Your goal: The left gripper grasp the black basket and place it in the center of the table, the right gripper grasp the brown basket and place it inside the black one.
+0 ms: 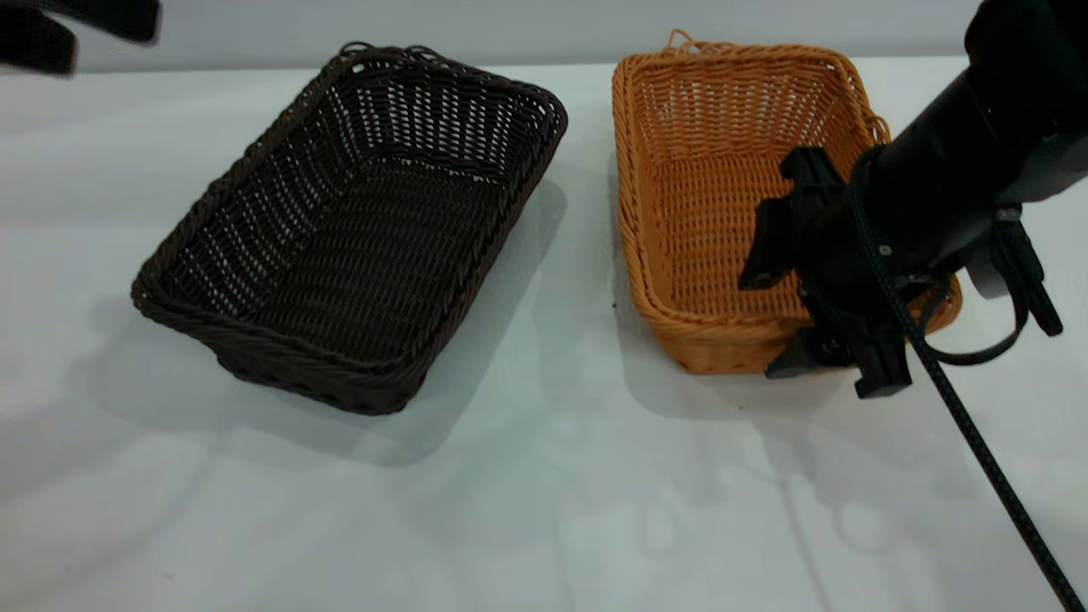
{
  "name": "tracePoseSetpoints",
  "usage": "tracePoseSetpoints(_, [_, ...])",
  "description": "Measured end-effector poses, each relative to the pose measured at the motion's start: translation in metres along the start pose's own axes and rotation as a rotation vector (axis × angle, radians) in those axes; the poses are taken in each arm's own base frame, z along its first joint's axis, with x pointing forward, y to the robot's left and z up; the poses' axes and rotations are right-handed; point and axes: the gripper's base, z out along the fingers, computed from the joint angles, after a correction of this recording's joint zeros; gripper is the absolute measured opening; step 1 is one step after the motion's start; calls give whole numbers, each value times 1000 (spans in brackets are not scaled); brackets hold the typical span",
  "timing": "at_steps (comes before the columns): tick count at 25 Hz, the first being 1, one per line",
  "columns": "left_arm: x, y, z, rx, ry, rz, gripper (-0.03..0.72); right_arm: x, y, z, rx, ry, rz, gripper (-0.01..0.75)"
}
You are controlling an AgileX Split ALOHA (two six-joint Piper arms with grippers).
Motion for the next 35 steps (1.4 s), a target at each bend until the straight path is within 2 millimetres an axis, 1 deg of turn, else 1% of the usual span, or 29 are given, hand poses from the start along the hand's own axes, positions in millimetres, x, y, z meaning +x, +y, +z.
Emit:
tracePoseSetpoints(4, [2,-2,27,-44,25,24,579,0,0,0,0,2,10,451])
tracePoseSetpoints(7, [-1,0,49,-80,40,33,579,1,0,0,0,11,10,441])
tracePoseSetpoints(14, [-23,13,91,-122,33,31,579,3,0,0,-1,36,11,438])
tracePoseSetpoints(17, [-31,18,102,-123,31,34,579,5,0,0,-1,56,11,437])
tracePoseSetpoints(23, [-45,24,115,-136,19,74,579,5,0,0,-1,60,12,437])
tracePoseSetpoints(29, [-43,37,133,-181,37,104,579,6,1,0,-3,61,-7,437])
tracePoseSetpoints(35, [-25,53,161,-207,97,83,579,6,1,0,-3,61,-9,437])
